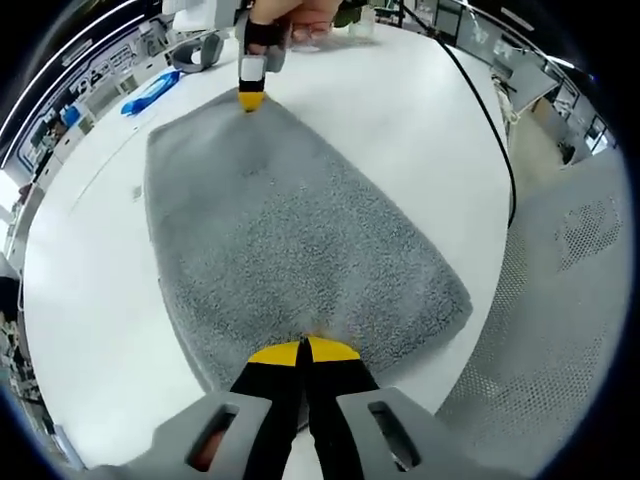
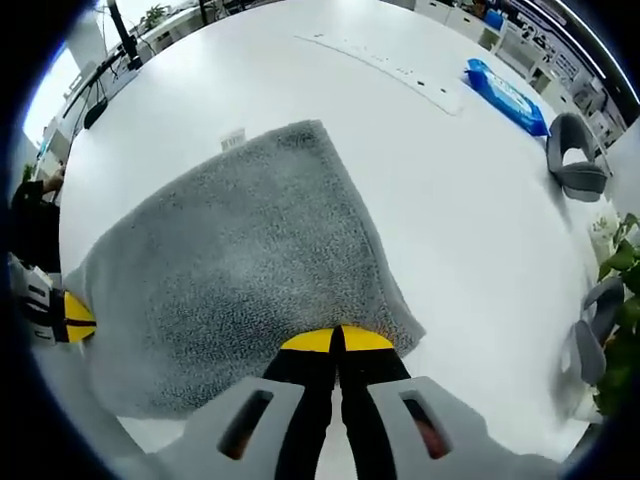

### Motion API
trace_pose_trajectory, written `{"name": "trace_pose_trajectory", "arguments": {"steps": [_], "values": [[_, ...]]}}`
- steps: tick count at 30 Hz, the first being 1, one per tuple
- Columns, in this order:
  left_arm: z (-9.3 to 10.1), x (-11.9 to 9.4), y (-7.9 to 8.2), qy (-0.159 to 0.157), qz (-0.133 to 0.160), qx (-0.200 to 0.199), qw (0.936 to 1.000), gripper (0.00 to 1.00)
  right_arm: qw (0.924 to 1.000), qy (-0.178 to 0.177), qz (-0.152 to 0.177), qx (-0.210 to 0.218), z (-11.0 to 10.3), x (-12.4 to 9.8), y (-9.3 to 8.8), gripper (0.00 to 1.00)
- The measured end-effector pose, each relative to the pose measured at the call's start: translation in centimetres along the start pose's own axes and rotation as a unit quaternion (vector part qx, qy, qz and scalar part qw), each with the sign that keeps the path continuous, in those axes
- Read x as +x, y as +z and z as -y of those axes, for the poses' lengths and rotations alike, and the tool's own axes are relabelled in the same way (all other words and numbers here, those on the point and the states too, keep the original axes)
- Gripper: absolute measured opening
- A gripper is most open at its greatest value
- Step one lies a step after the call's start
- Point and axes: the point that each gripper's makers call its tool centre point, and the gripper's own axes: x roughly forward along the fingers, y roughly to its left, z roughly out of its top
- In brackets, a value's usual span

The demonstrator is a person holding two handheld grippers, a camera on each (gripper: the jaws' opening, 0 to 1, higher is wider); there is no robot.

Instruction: Fold the towel on the table until its edges align and the towel forms a compact rectangular stack.

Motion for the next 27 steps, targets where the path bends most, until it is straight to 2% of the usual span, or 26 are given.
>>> {"name": "trace_pose_trajectory", "arguments": {"steps": [8, 16, 27], "values": [[0.7, 0.2, 0.5, -0.013, 0.011, -0.009, 0.9998, 0.01, 1.0000, -0.004, 0.001, -0.004, 0.3, 0.2, 0.5, 0.00], [1.3, 0.4, 1.0, -0.014, 0.014, 0.006, 0.9998, 0.01, 1.0000, -0.005, 0.005, -0.006, 0.5, 0.3, 0.9, 0.00], [1.9, 0.6, 1.7, -0.026, 0.025, 0.005, 0.9993, 0.01, 0.9999, -0.005, 0.010, -0.007, 0.9, 0.5, 1.5, 0.00]]}}
